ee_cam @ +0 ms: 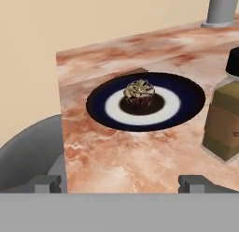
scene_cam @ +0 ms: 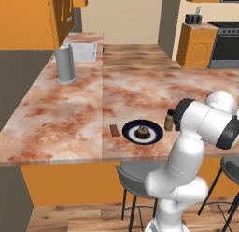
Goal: Take the cinnamon bottle from the cabinet and place it on the dining table, next to the plate with the cupcake. Then take the chocolate from the dining counter and place it on the cupcake plate.
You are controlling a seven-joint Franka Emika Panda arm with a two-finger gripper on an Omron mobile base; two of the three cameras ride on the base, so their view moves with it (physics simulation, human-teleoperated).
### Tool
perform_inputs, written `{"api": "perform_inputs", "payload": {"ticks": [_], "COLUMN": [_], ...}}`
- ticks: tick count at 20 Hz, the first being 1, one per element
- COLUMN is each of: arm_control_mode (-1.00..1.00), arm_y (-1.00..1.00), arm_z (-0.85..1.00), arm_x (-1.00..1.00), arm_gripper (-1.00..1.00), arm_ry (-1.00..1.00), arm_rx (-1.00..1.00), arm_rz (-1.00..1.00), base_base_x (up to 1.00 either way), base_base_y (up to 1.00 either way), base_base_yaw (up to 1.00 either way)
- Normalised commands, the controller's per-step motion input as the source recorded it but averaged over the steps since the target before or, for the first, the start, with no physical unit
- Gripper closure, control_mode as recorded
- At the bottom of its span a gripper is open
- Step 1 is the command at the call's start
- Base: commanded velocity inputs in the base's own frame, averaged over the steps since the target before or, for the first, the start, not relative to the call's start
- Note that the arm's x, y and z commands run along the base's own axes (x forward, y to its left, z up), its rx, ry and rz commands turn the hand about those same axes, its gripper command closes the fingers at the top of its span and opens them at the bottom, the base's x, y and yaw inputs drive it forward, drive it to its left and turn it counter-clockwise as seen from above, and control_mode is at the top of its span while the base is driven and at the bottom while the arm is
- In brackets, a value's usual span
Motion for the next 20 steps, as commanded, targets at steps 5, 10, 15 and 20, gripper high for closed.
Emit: {"api": "perform_inputs", "payload": {"ticks": [5,10,15,20], "arm_control_mode": [-1.00,-1.00,-1.00,-1.00], "arm_y": [0.45,0.43,0.54,0.60], "arm_z": [0.27,0.44,0.39,0.30], "arm_x": [-0.39,-0.27,-0.24,-0.20], "arm_gripper": [-1.00,-1.00,-1.00,-1.00], "arm_ry": [0.04,0.15,0.16,0.14], "arm_rx": [0.00,-0.02,-0.01,0.00], "arm_rz": [-0.30,-0.12,-0.13,-0.16], "base_base_x": [0.00,0.00,0.00,0.00], "base_base_y": [0.00,0.00,0.00,0.00], "base_base_yaw": [0.00,0.00,0.00,0.00]}}
